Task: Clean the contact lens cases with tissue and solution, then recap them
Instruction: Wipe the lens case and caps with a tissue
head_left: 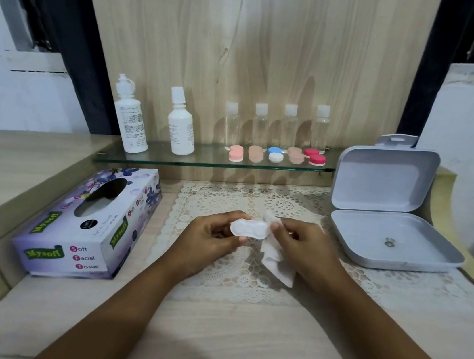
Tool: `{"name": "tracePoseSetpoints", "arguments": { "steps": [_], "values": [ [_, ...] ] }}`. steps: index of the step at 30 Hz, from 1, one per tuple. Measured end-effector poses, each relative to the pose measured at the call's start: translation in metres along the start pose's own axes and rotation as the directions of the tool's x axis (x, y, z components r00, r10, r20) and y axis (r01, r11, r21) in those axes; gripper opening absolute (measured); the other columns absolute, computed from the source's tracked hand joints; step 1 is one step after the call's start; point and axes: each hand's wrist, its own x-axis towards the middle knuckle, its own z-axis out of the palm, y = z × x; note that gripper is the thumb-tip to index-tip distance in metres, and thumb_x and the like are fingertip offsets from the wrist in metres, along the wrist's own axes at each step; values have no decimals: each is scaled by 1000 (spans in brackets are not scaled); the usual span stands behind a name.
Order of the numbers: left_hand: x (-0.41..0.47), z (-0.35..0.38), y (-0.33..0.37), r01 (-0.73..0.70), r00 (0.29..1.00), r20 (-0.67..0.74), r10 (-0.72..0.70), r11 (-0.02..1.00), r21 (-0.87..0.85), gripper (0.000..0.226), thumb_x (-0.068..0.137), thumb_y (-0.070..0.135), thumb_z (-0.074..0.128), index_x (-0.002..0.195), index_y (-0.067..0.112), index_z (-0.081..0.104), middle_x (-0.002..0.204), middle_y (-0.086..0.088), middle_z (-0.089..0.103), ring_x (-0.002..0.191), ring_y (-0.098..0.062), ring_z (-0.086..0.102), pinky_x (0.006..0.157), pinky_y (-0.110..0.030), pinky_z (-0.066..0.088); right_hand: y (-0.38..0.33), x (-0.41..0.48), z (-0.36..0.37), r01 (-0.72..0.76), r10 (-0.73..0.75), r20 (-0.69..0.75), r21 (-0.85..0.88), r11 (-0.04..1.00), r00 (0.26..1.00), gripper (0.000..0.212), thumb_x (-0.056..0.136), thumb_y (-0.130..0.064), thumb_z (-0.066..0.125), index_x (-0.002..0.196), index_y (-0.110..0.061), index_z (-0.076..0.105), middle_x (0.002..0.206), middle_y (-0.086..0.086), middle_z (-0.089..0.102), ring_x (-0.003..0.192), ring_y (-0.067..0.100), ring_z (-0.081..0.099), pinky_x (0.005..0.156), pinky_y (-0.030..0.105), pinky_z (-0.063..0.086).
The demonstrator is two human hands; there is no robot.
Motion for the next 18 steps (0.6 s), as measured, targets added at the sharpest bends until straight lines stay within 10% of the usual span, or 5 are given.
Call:
{"name": "tracePoseSetpoints", "arguments": {
  "steps": [8, 18],
  "values": [
    [0, 0, 2, 4, 1000, 20, -4, 1000, 3, 38, 77, 2, 71, 102, 29, 67, 88, 9, 71, 73, -1, 60, 66, -19, 51, 2, 0, 1, -66, 52, 81, 174, 982, 995, 13, 90, -21, 58, 91, -12, 68, 73, -2, 65, 67, 13, 58, 58, 22, 42],
    [2, 1, -2, -4, 998, -58, 14, 986, 165, 22, 89, 20, 60, 104, 37, 64, 93, 8, 69, 73, 5, 59, 67, -11, 44, 5, 1, 3, 270, -279, -31, -169, 948, 960, 18, 81, -6, 67, 99, -9, 69, 95, 4, 64, 83, 12, 56, 71, 6, 38]
  ]
}}
